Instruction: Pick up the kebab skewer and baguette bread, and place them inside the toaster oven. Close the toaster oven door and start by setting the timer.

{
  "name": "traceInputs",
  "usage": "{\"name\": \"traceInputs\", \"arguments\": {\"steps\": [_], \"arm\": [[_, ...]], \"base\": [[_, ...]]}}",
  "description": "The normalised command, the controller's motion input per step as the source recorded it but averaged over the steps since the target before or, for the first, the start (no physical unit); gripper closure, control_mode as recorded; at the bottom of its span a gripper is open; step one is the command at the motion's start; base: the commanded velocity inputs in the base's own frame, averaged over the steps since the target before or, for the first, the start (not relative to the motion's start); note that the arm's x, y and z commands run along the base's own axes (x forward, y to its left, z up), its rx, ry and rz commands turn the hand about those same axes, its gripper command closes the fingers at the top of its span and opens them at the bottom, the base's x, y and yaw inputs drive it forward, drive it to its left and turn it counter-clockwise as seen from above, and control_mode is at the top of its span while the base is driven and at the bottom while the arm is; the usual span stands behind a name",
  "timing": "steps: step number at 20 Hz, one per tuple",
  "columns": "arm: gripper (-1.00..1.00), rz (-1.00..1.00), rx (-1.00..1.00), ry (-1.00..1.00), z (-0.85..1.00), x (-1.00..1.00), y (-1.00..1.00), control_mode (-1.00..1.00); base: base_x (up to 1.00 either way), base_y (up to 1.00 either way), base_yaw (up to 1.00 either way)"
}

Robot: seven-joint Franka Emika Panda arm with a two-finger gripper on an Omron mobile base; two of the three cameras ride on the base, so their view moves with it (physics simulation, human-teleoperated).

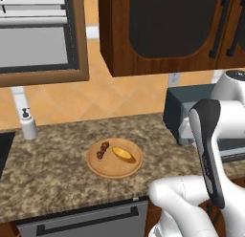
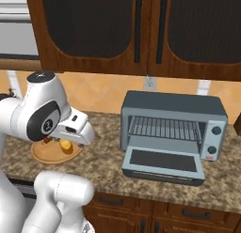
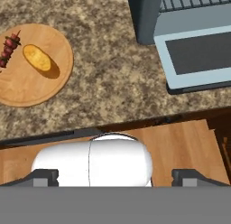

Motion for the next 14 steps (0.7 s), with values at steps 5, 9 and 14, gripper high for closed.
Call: {"name": "traceInputs", "arguments": {"steps": [5,9,14], "arm": [[-1.0,0.0,0.0,0.0,0.0,0.0,0.0,1.0],[-1.0,0.0,0.0,0.0,0.0,0.0,0.0,1.0],[-1.0,0.0,0.0,0.0,0.0,0.0,0.0,1.0]], "base": [[-0.03,-0.56,-0.13],[0.02,-0.14,-0.03],[0.19,0.02,0.0]]}}
